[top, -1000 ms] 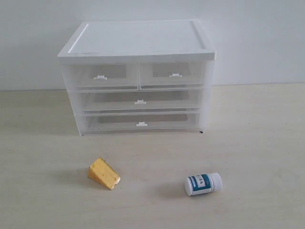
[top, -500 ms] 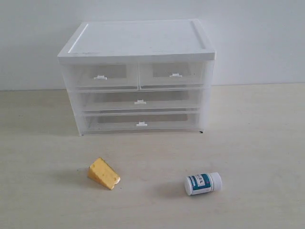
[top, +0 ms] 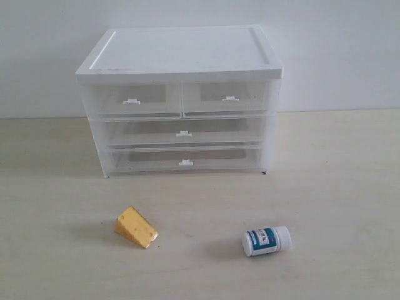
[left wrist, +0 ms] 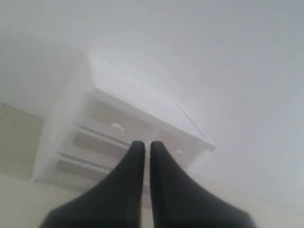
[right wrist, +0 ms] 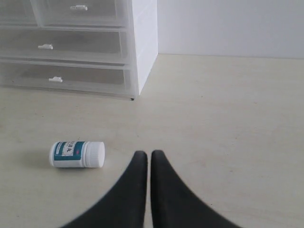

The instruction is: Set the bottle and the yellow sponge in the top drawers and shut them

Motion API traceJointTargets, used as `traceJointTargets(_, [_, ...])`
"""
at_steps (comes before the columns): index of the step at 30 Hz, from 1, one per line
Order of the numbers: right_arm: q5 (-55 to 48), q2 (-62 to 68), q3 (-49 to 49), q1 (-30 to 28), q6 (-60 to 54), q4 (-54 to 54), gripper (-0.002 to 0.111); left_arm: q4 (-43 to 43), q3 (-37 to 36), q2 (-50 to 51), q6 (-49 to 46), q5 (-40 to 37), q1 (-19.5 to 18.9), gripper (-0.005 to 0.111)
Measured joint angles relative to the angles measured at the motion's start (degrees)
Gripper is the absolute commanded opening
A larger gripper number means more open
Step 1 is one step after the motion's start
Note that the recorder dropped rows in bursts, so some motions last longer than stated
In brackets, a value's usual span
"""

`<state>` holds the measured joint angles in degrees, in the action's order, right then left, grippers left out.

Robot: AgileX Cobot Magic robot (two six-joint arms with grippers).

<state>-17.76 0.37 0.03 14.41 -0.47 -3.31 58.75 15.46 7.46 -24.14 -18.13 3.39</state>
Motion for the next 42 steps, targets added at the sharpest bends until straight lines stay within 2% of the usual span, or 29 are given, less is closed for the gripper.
traceJointTargets(4, [0.0,0.0,0.0,0.0,0.47,0.0,0.0,19.66,1.76,8.77,-21.98,-9.01,0.0,0.004])
traceJointTargets(7, [1.47,0.0,0.0,0.0,1.26,-0.62,0.0,27.67,2.31,16.71,-35.06,-17.48,0.0,0.004])
traceJointTargets(9, [4.75,0.0,0.0,0.0,7.28,-7.06,0.0,31.41,2.31,22.39,-42.28,-20.84,0.0,0.004])
traceJointTargets(12, [8.84,0.0,0.0,0.0,19.44,-22.49,0.0,36.5,2.31,30.11,-50.89,-23.15,0.0,0.004])
traceJointTargets(14, [11.46,0.0,0.0,0.0,25.01,-28.17,0.0,38.95,2.53,35.58,-54.88,-24.5,0.0,0.004])
traceJointTargets(20, [22.82,0.0,0.0,0.0,30.19,-32.57,0.0,40.11,6.58,52.64,-58.55,-25.46,0.0,0.004])
traceJointTargets(25, [25.21,0.0,0.0,0.0,30.62,-30.47,0.0,40.11,14.47,65.0,-59.31,-25.58,0.0,0.004])
traceJointTargets(28, [24.27,-0.03,-1.72,0.44,30.17,-24.69,0.0,40.35,19.95,71.01,-59.45,-25.89,0.0,0.004])
traceJointTargets(33, [24.93,0.86,-7.25,2.42,29.65,-6.41,0.0,40.78,27.78,79.29,-59.45,-28.71,0.0,0.004])
traceJointTargets(38, [26.22,11.72,-10.84,2.77,29.9,-2.24,0.0,40.89,31.14,83.72,-59.45,-32.46,0.0,0.004])
traceJointTargets(42, [26.09,27.35,-14.9,5.48,30.75,-1.14,0.0,40.89,33.15,85.13,-59.45,-32.76,0.0,0.004])
